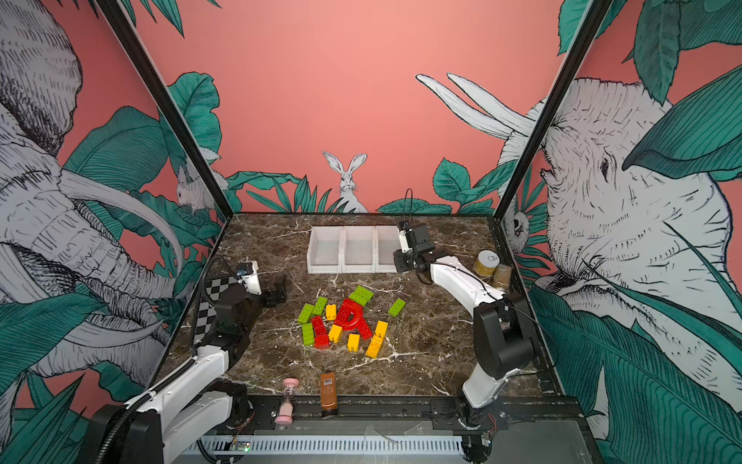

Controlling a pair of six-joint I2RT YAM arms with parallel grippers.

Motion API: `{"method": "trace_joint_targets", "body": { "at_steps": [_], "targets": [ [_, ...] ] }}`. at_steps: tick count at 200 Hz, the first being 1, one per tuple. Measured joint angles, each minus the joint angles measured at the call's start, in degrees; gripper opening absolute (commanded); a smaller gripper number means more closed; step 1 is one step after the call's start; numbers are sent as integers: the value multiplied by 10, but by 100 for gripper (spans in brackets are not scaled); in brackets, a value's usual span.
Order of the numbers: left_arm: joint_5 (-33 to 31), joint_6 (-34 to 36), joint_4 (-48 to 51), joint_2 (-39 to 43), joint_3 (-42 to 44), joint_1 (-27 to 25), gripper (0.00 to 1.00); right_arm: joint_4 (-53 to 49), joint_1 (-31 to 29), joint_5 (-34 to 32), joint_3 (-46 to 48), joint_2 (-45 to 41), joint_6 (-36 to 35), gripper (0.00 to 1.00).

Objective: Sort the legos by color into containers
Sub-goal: 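Carry the green brick to the tray compartment nearest the right arm and release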

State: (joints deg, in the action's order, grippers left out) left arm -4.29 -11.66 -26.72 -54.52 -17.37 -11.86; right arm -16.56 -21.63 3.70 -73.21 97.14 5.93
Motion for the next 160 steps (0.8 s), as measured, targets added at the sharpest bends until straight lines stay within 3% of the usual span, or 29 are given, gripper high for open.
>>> {"method": "trace_joint_targets", "body": {
  "at_steps": [70,100,133,160],
  "targets": [
    [5,5,-8,-3,0,-4,98,33,10,36,-99,113,-21,32],
    [5,7,-9,-3,0,-4,98,38,10,39,-114,137,-21,40],
    [5,7,-9,-3,0,-4,98,40,10,40,-129,151,-21,62],
    [5,7,-9,-3,0,-4,98,39,10,37,-133,151,-19,65]
  ]
}}
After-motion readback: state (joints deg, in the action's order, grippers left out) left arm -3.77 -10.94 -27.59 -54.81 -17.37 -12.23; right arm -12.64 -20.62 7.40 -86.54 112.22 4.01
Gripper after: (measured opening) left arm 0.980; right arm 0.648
